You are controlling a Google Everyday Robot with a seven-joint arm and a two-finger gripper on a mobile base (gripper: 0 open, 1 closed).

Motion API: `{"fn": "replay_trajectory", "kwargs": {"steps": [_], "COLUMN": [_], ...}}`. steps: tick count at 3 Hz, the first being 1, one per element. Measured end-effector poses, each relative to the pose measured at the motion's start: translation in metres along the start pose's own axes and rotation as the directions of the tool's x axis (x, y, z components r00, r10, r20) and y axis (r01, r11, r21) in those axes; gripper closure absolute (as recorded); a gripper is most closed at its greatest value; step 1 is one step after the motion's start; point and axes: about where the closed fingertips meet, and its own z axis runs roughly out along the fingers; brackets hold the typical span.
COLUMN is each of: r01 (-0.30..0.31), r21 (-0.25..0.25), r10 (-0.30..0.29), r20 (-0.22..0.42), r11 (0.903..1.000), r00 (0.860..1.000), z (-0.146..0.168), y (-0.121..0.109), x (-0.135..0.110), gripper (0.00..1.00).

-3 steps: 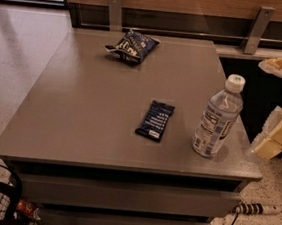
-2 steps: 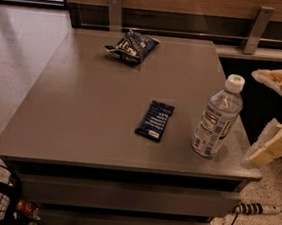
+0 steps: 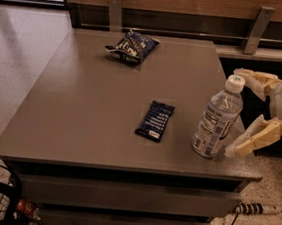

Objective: Move blue plastic bottle near blue chip bag

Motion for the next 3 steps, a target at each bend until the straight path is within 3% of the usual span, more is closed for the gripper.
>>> {"fn": "replay_trajectory", "kwargs": {"steps": [1,3], "r01": [-0.027,-0.084], "r21": [-0.021,-0.09], "r10": [0.029,0.105], "r20": [0.132,0.265], "r11": [0.9994,0.9924], "r00": [0.991,0.959], "z": [0.002,0.01], "y": [-0.009,-0.017], "x": [0.002,0.022], "gripper": [0.0,0.0]}}
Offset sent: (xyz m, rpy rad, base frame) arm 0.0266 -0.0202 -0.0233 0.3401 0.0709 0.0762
